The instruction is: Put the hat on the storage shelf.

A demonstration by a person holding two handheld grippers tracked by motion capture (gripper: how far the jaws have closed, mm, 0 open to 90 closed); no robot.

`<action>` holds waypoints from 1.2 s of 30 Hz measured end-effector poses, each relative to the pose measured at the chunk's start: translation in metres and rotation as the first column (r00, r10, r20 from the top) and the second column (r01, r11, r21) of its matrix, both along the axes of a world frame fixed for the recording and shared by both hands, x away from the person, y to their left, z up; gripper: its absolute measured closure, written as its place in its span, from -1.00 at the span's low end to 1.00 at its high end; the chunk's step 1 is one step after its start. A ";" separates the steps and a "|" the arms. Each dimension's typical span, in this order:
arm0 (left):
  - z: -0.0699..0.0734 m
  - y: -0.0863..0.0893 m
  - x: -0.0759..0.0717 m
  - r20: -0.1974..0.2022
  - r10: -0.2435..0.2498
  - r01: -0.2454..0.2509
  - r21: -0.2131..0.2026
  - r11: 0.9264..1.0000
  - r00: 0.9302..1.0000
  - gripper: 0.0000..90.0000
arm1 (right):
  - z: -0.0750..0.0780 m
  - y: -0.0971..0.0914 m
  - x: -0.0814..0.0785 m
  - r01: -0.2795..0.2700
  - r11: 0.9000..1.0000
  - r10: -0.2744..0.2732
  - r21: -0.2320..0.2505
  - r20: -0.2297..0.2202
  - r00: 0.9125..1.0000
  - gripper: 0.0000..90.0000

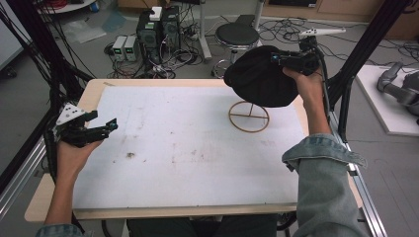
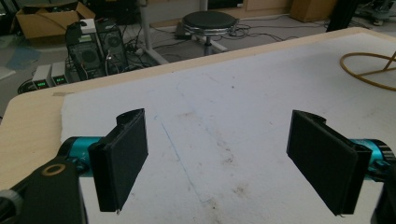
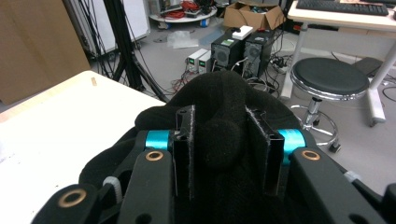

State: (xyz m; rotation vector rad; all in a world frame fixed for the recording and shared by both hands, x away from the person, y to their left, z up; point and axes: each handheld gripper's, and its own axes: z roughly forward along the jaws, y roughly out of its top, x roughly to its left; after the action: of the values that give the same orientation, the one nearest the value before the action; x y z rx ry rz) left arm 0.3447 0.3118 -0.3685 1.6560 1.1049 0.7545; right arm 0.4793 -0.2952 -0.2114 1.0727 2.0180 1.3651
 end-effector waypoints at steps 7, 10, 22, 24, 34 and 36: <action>0.000 0.000 0.000 0.000 0.000 0.000 -0.001 1.000 1.000 -0.54 | -0.002 0.000 0.002 0.007 1.000 -0.007 -0.004 -0.016 1.000 0.45; 0.000 0.000 0.000 0.000 -0.001 0.001 0.001 1.000 1.000 -0.54 | -0.003 0.001 0.003 0.009 1.000 -0.009 -0.003 -0.029 1.000 0.45; 0.000 0.000 0.000 0.002 -0.001 0.001 0.000 1.000 1.000 -0.54 | -0.009 -0.002 0.007 0.012 1.000 -0.010 0.020 -0.088 0.996 0.33; 0.000 0.000 0.000 0.002 0.000 0.000 -0.001 1.000 1.000 -0.54 | -0.010 -0.002 0.008 0.012 1.000 -0.010 0.022 -0.094 0.996 0.31; 0.000 0.000 0.000 0.001 -0.001 0.001 0.000 1.000 1.000 -0.54 | -0.013 -0.005 0.011 0.022 0.999 -0.017 0.033 -0.133 0.991 0.18; 0.000 0.000 0.000 0.003 -0.001 0.001 -0.002 1.000 1.000 -0.54 | -0.014 -0.005 0.011 0.021 0.999 -0.016 0.035 -0.137 0.990 0.16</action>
State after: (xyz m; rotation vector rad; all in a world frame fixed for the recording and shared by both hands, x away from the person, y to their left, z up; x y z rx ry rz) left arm 0.3446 0.3123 -0.3680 1.6533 1.1025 0.7553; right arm 0.4903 -0.3004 -0.2252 1.2283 2.0811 1.3568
